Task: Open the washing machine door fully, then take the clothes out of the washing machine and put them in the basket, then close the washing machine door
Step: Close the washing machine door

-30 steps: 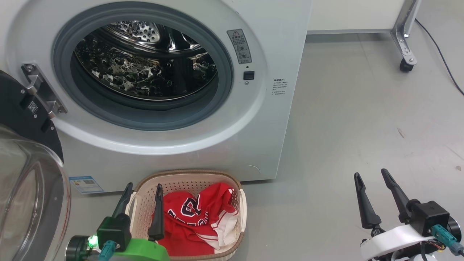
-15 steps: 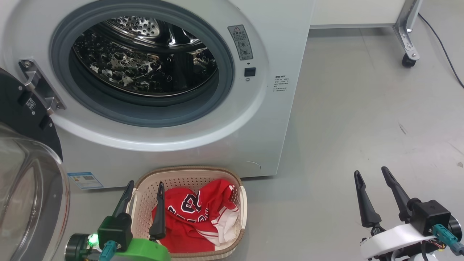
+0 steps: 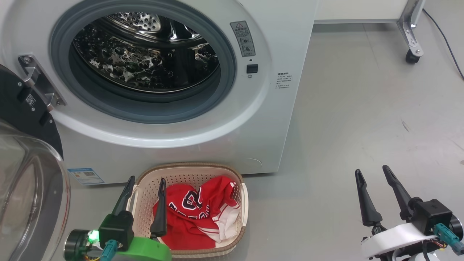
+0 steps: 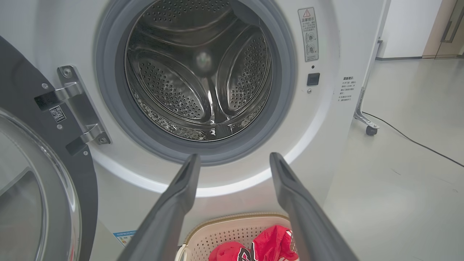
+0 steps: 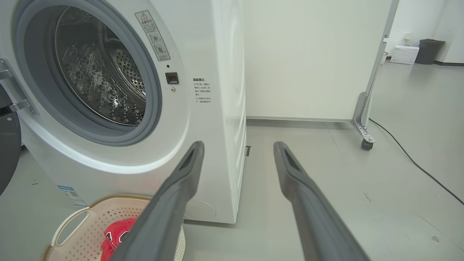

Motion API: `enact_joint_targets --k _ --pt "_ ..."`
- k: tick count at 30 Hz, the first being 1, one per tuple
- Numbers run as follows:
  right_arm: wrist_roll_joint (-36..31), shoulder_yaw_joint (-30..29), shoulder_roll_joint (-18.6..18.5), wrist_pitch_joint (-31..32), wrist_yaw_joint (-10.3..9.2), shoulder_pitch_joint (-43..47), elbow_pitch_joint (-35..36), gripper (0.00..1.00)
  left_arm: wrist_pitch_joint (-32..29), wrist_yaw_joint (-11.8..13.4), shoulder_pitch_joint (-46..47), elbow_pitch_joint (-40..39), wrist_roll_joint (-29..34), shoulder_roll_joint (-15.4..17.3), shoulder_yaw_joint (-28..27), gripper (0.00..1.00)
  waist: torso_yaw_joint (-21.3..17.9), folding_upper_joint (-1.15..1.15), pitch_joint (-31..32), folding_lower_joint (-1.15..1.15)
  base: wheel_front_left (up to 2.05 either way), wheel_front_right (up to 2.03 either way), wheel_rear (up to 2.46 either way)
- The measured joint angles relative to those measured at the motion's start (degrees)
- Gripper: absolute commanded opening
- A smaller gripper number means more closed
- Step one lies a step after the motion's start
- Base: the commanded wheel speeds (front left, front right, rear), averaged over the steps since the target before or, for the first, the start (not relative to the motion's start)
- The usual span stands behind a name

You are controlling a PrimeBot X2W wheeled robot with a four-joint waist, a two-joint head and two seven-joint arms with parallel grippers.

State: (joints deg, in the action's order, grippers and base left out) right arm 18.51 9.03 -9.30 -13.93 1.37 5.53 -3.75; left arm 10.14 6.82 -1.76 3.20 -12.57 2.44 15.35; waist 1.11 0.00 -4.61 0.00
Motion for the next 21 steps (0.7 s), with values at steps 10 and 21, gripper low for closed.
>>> enact_joint_targets --k 10,21 --pt "0.01 -0.08 -0.12 0.01 -0.01 -0.01 0.1 1.0 -0.51 0.0 -0.05 -1.02 0.05 0.02 -0.16 1.0 0.31 0.0 0.03 0.0 -0.31 0.47 -0.16" --pt "0.02 -0.23 -0.22 0.08 -0.03 -0.01 0.11 1.0 -1.08 0.0 -0.52 -1.88 0.05 0.03 -0.14 1.0 0.6 0.0 0.21 0.0 -0.75 0.9 -0.16"
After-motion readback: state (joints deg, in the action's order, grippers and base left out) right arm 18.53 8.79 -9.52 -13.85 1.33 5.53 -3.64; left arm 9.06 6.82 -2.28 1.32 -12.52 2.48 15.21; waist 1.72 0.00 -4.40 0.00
